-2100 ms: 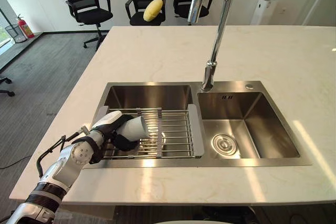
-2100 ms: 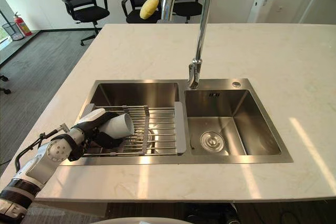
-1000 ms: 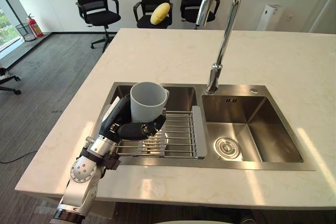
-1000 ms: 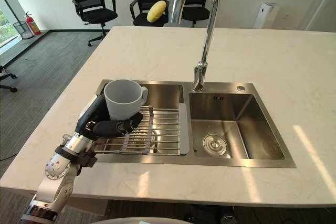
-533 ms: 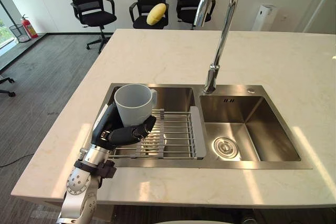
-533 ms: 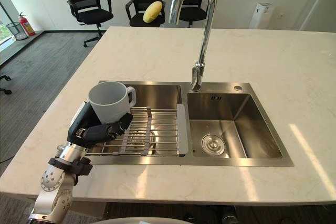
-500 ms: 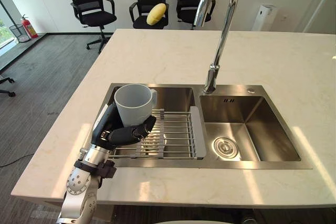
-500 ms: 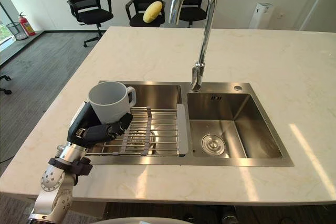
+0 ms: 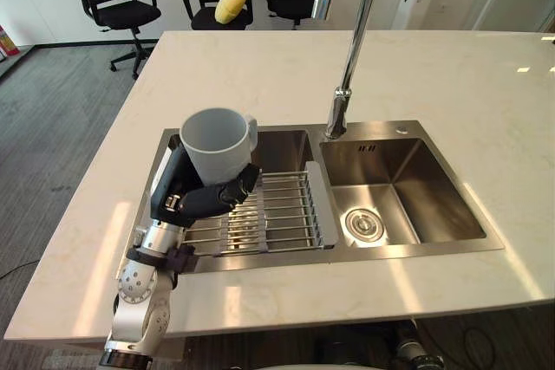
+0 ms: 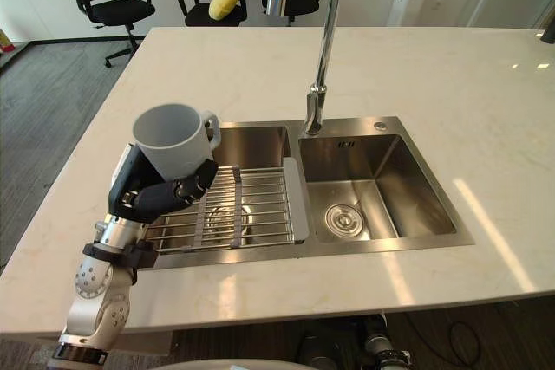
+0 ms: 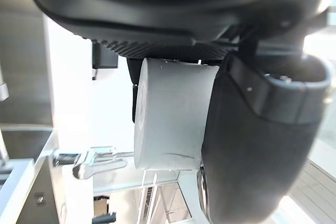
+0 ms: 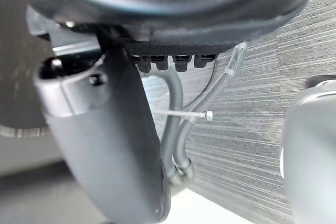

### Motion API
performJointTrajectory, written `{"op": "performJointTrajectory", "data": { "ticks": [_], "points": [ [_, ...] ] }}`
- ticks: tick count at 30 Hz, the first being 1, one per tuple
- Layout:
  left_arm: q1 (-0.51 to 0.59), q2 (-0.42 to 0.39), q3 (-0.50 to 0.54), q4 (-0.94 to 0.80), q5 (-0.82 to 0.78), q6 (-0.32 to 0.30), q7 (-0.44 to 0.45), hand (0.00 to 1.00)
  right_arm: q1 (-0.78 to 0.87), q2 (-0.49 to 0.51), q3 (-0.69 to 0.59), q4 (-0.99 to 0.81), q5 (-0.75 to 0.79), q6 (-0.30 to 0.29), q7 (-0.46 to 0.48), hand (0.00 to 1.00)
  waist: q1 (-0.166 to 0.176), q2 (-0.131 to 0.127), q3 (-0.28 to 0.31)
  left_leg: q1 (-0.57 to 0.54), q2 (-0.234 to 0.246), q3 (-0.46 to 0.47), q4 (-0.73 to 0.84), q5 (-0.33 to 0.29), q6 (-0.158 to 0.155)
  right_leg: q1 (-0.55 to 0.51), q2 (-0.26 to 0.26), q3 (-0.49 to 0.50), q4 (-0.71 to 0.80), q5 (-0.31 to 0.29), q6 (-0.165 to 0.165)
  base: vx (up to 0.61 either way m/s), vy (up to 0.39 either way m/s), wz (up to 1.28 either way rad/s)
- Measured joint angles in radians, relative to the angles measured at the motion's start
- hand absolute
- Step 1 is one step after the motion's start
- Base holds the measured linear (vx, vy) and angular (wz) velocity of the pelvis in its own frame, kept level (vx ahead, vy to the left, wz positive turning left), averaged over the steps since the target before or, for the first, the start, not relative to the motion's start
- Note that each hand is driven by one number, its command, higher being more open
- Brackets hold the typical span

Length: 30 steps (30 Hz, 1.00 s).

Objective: Walk over to the sink, pick up the cup, carry it to the dishwasher, place the cup inside the dishwasher, then close the dishwasher door

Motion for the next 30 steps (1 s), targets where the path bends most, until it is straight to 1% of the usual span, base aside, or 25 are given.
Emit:
{"op": "performJointTrajectory", "data": {
  "ticks": [1, 2, 3, 4, 5, 6, 7, 8, 9, 10, 11, 12, 13, 14, 15, 16, 18, 19, 20, 21, 22, 24, 26, 27, 30],
  "points": [
    [0.006, 0.000, 0.003, 0.000, -0.001, -0.020, 0.018, 0.00, -0.012, -0.020, 0.011, 0.010, 0.003, 0.001, -0.006, 1.00, 0.012, -0.014, -0.001, -0.022, -0.013, -0.003, 0.030, -0.005, 0.008, 0.025, -0.016, 0.001, 0.053, -0.032, 0.014, -0.06, -0.029, 0.43],
    [0.010, -0.004, 0.007, -0.001, -0.001, -0.030, 0.032, 0.00, -0.027, -0.033, 0.020, 0.021, 0.008, 0.001, -0.009, 1.00, 0.021, -0.016, -0.002, -0.045, -0.018, -0.005, 0.056, -0.006, 0.009, 0.033, -0.017, 0.003, 0.050, -0.043, 0.024, -0.13, -0.049, 0.02],
    [0.014, -0.029, 0.015, -0.003, -0.001, -0.042, 0.057, 0.00, -0.083, -0.075, 0.047, 0.051, 0.019, 0.000, -0.023, 1.00, 0.049, 0.007, 0.002, -0.111, -0.007, -0.001, 0.099, -0.002, 0.009, 0.027, 0.023, 0.006, -0.058, -0.029, 0.055, -0.16, -0.028, -0.19],
    [0.014, -0.036, 0.016, -0.006, -0.001, -0.046, 0.065, 0.00, -0.108, -0.087, 0.052, 0.067, 0.022, 0.000, -0.025, 1.00, 0.065, 0.025, 0.000, -0.126, 0.008, 0.001, 0.092, 0.008, 0.004, 0.042, 0.048, 0.010, -0.132, -0.025, 0.064, -0.22, -0.049, -0.38],
    [0.009, -0.037, 0.017, -0.009, -0.002, -0.052, 0.067, 0.00, -0.143, -0.094, 0.053, 0.090, 0.029, 0.000, -0.028, 1.00, 0.086, 0.044, 0.004, -0.133, 0.034, 0.005, 0.066, 0.026, 0.005, 0.091, 0.083, 0.022, -0.230, -0.043, 0.071, -0.22, -0.068, -0.20],
    [0.002, -0.033, 0.021, -0.009, -0.006, -0.053, 0.071, 0.00, -0.178, -0.089, 0.054, 0.106, 0.031, 0.001, -0.032, 1.00, 0.086, 0.031, 0.024, -0.143, 0.026, 0.005, 0.083, 0.038, 0.009, 0.135, 0.070, 0.028, -0.251, -0.076, 0.022, -0.24, -0.114, -0.01],
    [0.003, -0.054, 0.013, -0.002, -0.010, -0.042, 0.075, 0.00, -0.190, -0.102, 0.054, 0.110, 0.037, 0.001, -0.034, 1.00, 0.078, 0.054, 0.043, -0.143, 0.035, -0.007, 0.108, 0.041, 0.010, 0.170, 0.082, 0.019, -0.295, -0.071, 0.007, -0.28, -0.110, 0.25],
    [0.003, -0.062, 0.006, -0.002, -0.010, -0.033, 0.076, 0.00, -0.189, -0.110, 0.055, 0.108, 0.040, 0.001, -0.033, 1.00, 0.073, 0.069, 0.047, -0.144, 0.040, -0.019, 0.115, 0.046, 0.008, 0.185, 0.091, 0.008, -0.316, -0.059, -0.001, -0.30, -0.076, 0.29],
    [0.004, -0.066, -0.011, -0.003, -0.011, -0.027, 0.075, 0.00, -0.190, -0.115, 0.056, 0.107, 0.049, 0.002, -0.031, 1.00, 0.068, 0.095, 0.044, -0.145, 0.057, -0.027, 0.113, 0.055, -0.002, 0.203, 0.112, -0.006, -0.348, -0.033, -0.013, -0.35, -0.065, 0.18],
    [0.006, -0.065, -0.021, -0.004, -0.009, -0.025, 0.076, 0.00, -0.189, -0.112, 0.065, 0.100, 0.049, 0.006, -0.029, 1.00, 0.069, 0.106, 0.037, -0.144, 0.073, -0.024, 0.098, 0.070, -0.014, 0.210, 0.130, -0.007, -0.364, -0.015, -0.022, -0.27, -0.048, 0.07],
    [0.006, -0.066, -0.026, -0.005, -0.008, -0.024, 0.078, 0.00, -0.187, -0.109, 0.065, 0.092, 0.049, 0.007, -0.026, 1.00, 0.069, 0.106, 0.037, -0.147, 0.079, -0.023, 0.094, 0.072, -0.022, 0.207, 0.133, -0.008, -0.366, -0.004, -0.031, -0.26, -0.052, -0.04],
    [0.008, -0.067, -0.046, -0.007, 0.000, -0.023, 0.088, 0.00, -0.169, -0.106, 0.065, 0.070, 0.048, 0.010, -0.018, 1.00, 0.071, 0.099, 0.027, -0.164, 0.099, 0.007, 0.109, 0.068, -0.022, 0.188, 0.133, -0.016, -0.372, 0.013, -0.049, -0.22, -0.046, 0.11],
    [0.013, -0.073, -0.055, -0.022, 0.022, -0.012, 0.094, 0.00, -0.162, -0.108, 0.062, 0.058, 0.048, 0.018, -0.011, 1.00, 0.060, 0.100, 0.020, -0.196, 0.126, 0.032, 0.191, 0.046, 0.011, 0.175, 0.130, -0.027, -0.378, 0.023, -0.064, -0.20, -0.034, 0.12],
    [0.022, -0.075, -0.056, -0.036, 0.032, -0.005, 0.095, 0.00, -0.162, -0.109, 0.061, 0.058, 0.048, 0.023, -0.005, 1.00, 0.056, 0.098, 0.020, -0.208, 0.137, 0.034, 0.244, 0.035, 0.026, 0.169, 0.126, -0.026, -0.379, 0.029, -0.065, -0.14, 0.003, 0.06],
    [0.047, -0.082, -0.056, -0.063, 0.051, 0.002, 0.094, 0.00, -0.154, -0.112, 0.057, 0.057, 0.048, 0.028, 0.010, 1.00, 0.052, 0.099, 0.019, -0.214, 0.165, 0.033, 0.363, 0.002, 0.043, 0.164, 0.121, -0.017, -0.380, 0.053, -0.049, -0.11, 0.042, -0.08],
    [0.061, -0.086, -0.056, -0.076, 0.061, 0.004, 0.094, 0.00, -0.145, -0.111, 0.049, 0.055, 0.048, 0.028, 0.019, 1.00, 0.051, 0.100, 0.018, -0.211, 0.181, 0.031, 0.418, -0.017, 0.048, 0.160, 0.117, -0.014, -0.380, 0.059, -0.045, -0.15, 0.148, -0.07],
    [0.101, -0.118, -0.056, -0.108, 0.069, 0.010, 0.067, 0.00, -0.098, -0.107, 0.008, 0.047, 0.048, 0.028, 0.044, 1.00, 0.045, 0.105, 0.010, -0.176, 0.237, 0.024, 0.570, -0.076, 0.050, 0.142, 0.086, -0.015, -0.381, 0.085, -0.017, -0.13, 0.214, 0.11],
    [0.107, -0.123, -0.056, -0.112, 0.069, 0.010, 0.053, 0.00, -0.083, -0.103, -0.007, 0.042, 0.048, 0.028, 0.048, 1.00, 0.044, 0.103, 0.006, -0.166, 0.247, 0.021, 0.582, -0.075, 0.050, 0.135, 0.072, -0.017, -0.380, 0.092, -0.006, -0.13, 0.272, 0.34],
    [0.120, -0.131, -0.055, -0.118, 0.068, 0.010, 0.022, 0.00, -0.053, -0.090, -0.039, 0.025, 0.048, 0.026, 0.050, 1.00, 0.036, 0.109, -0.006, -0.138, 0.266, 0.012, 0.559, -0.051, 0.052, 0.117, 0.048, -0.028, -0.380, 0.107, 0.018, -0.16, 0.367, 0.49],
    [0.132, -0.142, -0.052, -0.119, 0.062, 0.009, -0.011, 0.00, -0.032, -0.083, -0.073, 0.009, 0.048, 0.021, 0.047, 1.00, 0.025, 0.122, -0.021, -0.113, 0.240, -0.001, 0.473, -0.051, 0.000, 0.100, 0.026, -0.041, -0.384, 0.125, 0.049, -0.15, 0.321, 0.52],
    [0.143, -0.144, -0.051, -0.118, 0.058, 0.009, -0.021, 0.00, -0.026, -0.068, -0.083, 0.009, 0.048, 0.021, 0.045, 1.00, 0.017, 0.114, -0.033, -0.111, 0.218, 0.008, 0.427, -0.059, -0.013, 0.094, 0.009, -0.044, -0.402, 0.142, 0.058, -0.13, 0.335, 0.55],
    [0.155, -0.142, -0.053, -0.115, 0.054, 0.009, -0.026, 0.00, 0.001, -0.013, -0.088, -0.005, 0.047, 0.000, 0.048, 1.00, -0.002, 0.092, -0.055, -0.057, 0.136, -0.015, 0.224, -0.069, -0.044, 0.089, -0.040, -0.077, -0.451, 0.188, 0.046, -0.11, 0.305, 0.66],
    [0.152, -0.135, -0.072, -0.104, 0.031, 0.007, -0.026, 0.00, 0.002, 0.030, -0.082, -0.004, 0.044, -0.004, 0.048, 1.00, -0.013, 0.091, -0.055, -0.022, 0.112, -0.027, 0.120, -0.091, -0.079, 0.093, -0.056, -0.099, -0.452, 0.209, 0.066, -0.15, 0.294, 0.53],
    [0.154, -0.130, -0.095, -0.060, 0.026, 0.000, -0.023, 0.00, 0.004, 0.051, -0.058, 0.007, 0.044, -0.004, 0.045, 1.00, -0.001, 0.076, -0.060, -0.012, 0.090, -0.029, 0.102, -0.084, -0.071, 0.102, -0.074, -0.102, -0.458, 0.227, 0.056, -0.17, 0.199, 0.26],
    [0.155, -0.123, -0.148, 0.001, 0.026, 0.001, -0.004, 0.00, 0.025, 0.055, -0.016, 0.014, 0.044, -0.006, 0.044, 1.00, -0.004, 0.079, -0.071, -0.015, 0.077, -0.066, 0.103, -0.092, -0.064, 0.146, -0.079, -0.113, -0.483, 0.220, 0.053, -0.20, 0.064, 0.33]
  ]
}}
